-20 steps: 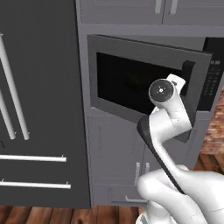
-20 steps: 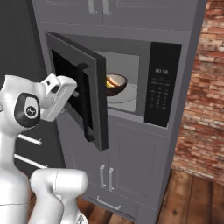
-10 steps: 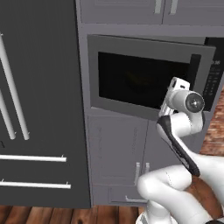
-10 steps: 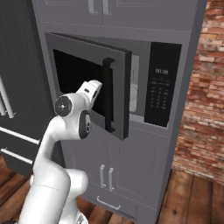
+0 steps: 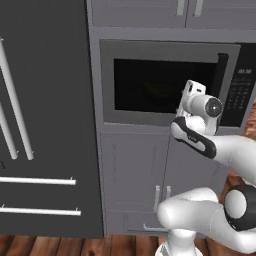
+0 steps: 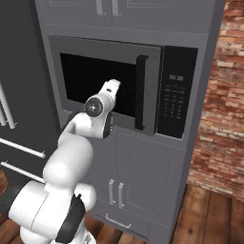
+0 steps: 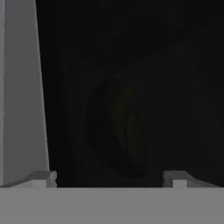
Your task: Place the bowl containing the hot dog and corn in the microwave. Close the microwave door and press the start button to microwave the meal.
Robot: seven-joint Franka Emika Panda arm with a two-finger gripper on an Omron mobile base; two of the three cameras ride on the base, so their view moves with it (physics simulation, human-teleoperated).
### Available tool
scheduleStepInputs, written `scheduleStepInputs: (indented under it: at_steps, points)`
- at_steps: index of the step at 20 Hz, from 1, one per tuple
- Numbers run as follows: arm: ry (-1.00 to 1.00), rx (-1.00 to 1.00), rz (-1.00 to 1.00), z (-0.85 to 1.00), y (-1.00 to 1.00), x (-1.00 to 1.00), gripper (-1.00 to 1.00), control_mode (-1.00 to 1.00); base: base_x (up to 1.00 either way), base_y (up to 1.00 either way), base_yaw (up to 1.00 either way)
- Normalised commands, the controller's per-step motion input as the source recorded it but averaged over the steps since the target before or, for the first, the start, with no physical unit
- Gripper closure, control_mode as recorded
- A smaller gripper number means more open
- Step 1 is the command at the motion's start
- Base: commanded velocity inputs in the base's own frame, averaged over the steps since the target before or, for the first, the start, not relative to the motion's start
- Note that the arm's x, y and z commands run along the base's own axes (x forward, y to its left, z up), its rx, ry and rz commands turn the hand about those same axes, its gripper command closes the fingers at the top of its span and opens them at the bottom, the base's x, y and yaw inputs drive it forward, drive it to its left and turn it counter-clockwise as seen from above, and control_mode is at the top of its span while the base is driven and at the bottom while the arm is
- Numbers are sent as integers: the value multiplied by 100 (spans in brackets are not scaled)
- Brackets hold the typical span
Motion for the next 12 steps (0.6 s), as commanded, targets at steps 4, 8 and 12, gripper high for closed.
scheduleStepInputs:
  at_steps: [4, 8, 12]
  points:
    - [20, -2, 0, 63, 0, 82, -100, -100, 0, 0, 0]
    - [17, -1, 0, 46, 0, 79, -100, -100, 0, 0, 0]
    - [7, -3, -1, 10, 0, 68, -100, -100, 0, 0, 0]
